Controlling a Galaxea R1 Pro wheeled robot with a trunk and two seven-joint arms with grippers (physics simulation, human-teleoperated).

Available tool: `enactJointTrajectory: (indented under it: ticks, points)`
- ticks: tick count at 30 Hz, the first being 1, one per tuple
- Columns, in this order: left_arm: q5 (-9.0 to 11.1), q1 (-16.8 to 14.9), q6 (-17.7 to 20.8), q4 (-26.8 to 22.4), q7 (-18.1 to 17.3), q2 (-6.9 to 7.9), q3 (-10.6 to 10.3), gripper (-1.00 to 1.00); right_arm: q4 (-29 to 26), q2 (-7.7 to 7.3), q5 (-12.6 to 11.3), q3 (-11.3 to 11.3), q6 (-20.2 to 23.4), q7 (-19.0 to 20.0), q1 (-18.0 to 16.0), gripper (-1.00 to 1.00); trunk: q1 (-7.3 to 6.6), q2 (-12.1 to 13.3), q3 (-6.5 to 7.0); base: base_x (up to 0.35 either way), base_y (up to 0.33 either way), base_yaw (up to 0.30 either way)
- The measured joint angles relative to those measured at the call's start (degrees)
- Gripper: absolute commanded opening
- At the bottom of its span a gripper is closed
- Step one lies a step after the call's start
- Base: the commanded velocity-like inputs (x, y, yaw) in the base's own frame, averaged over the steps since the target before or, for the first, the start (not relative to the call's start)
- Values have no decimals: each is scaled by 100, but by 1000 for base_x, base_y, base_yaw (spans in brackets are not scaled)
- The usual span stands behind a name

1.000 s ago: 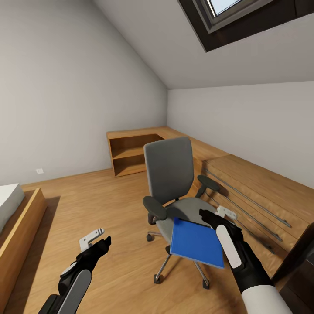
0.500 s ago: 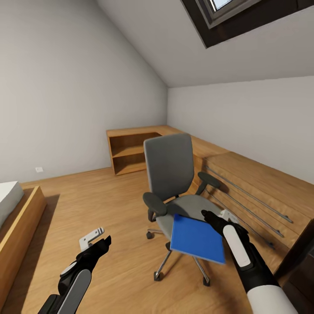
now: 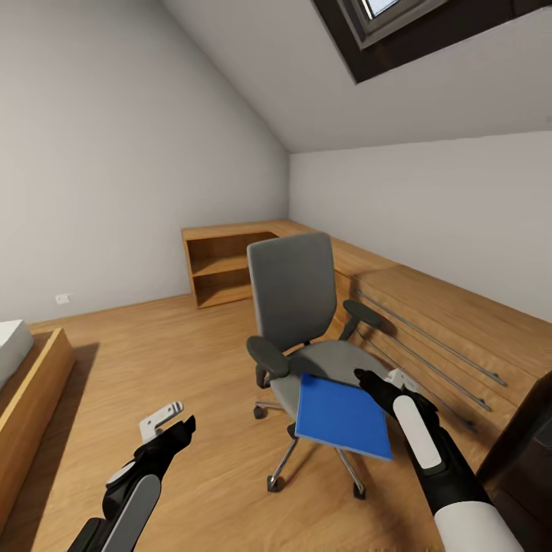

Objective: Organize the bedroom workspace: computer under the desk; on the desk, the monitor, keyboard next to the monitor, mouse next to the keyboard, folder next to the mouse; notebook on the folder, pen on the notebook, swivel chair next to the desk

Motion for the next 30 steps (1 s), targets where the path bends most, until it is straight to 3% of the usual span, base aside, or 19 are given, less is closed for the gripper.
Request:
enactJointTrajectory:
  ticks: [7,17,21,30]
  points:
    - [-16,-4,-3,24,-2,3,-1,100,3,9,0,7,-7,0,5,100,2,0,0,-301,0,-165]
    - [5,-1,6,4,25,4,58,100,8,11,-2,10,-7,28,5,100,-1,0,0,-35,0,-4]
    - [4,-2,6,-5,33,-4,331,100,193,24,-5,16,-14,107,5,100,86,-159,-71,0,0,0]
    - [6,-3,6,-1,34,-12,407,100,342,8,-2,4,-204,120,5,100,284,-520,-233,0,0,0]
